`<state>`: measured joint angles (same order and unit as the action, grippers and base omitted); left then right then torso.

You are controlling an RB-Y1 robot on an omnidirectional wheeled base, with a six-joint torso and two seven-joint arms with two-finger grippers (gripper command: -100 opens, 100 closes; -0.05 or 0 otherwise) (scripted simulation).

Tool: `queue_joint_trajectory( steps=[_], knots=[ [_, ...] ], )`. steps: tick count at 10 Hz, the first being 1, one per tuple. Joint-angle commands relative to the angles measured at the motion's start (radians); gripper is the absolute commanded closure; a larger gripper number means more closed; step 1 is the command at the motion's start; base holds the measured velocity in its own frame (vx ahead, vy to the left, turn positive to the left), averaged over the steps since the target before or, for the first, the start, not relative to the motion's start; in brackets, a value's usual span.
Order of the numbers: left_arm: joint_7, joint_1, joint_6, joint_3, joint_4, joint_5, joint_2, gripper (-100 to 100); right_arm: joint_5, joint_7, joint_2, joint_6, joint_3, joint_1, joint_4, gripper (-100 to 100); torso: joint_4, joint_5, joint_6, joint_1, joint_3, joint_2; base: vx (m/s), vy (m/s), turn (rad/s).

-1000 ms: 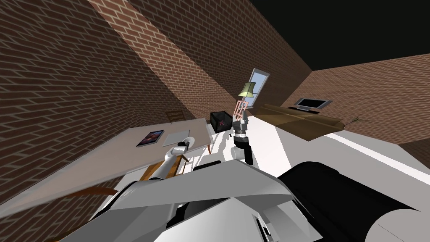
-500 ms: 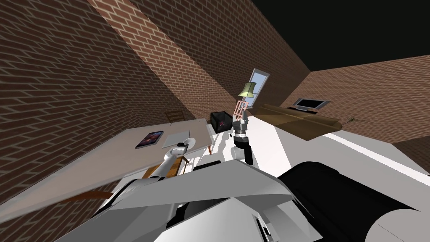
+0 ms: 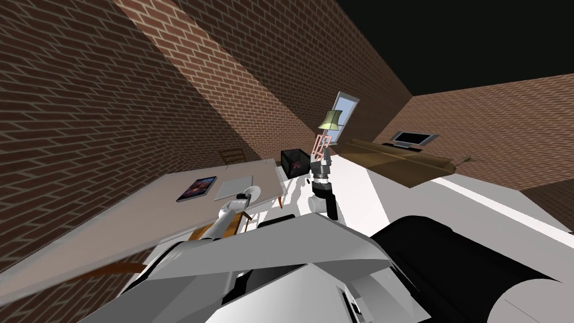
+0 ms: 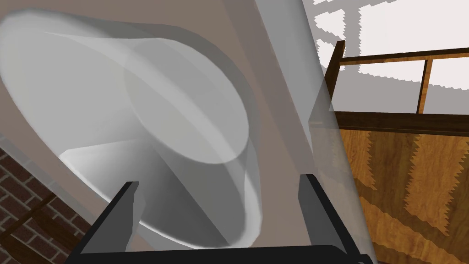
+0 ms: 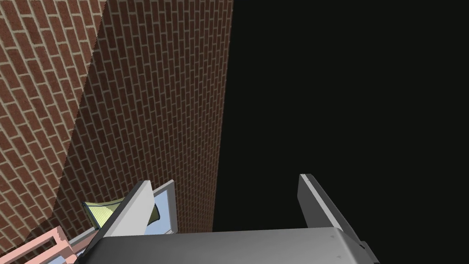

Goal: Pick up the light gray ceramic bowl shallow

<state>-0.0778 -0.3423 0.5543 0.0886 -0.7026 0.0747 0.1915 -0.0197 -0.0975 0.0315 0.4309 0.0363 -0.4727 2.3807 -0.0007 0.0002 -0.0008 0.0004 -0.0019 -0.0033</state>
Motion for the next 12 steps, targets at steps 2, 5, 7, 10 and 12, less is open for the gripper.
queue_joint_trajectory(
  steps=[2,5,7,10,12],
  knots=[
    [0.0,0.0,0.0,0.0,0.0,0.0,0.0,100,0.0,0.0,0.0,0.0,0.0,0.0,0.0,0,0.0,0.0,0.0,0.0,0.001,0.002,0.001,0.001,0.006],
    [0.001,0.0,0.001,0.0,0.0,0.0,0.0,100,0.0,0.0,0.0,0.0,0.0,0.0,0.0,0,0.001,-0.001,0.0,-0.001,0.002,0.003,0.0,0.0,0.0],
    [-0.002,-0.008,0.037,0.003,-0.029,0.007,0.005,100,0.0,0.0,0.0,0.0,0.0,0.0,0.0,0,0.002,-0.001,0.0,-0.001,0.003,0.004,-0.025,-0.007,0.012],
    [-0.004,-0.017,0.071,0.006,-0.054,0.015,0.009,100,0.0,0.0,0.0,0.0,0.0,0.0,0.0,0,0.003,-0.002,0.0,-0.003,0.006,0.008,-0.057,-0.009,0.014],
    [-0.005,-0.015,0.063,0.005,-0.047,0.014,0.009,0,0.0,0.0,0.0,0.0,0.0,0.0,0.0,0,0.004,-0.002,0.0,-0.002,0.006,0.008,-0.016,0.001,0.001]
  ],
)
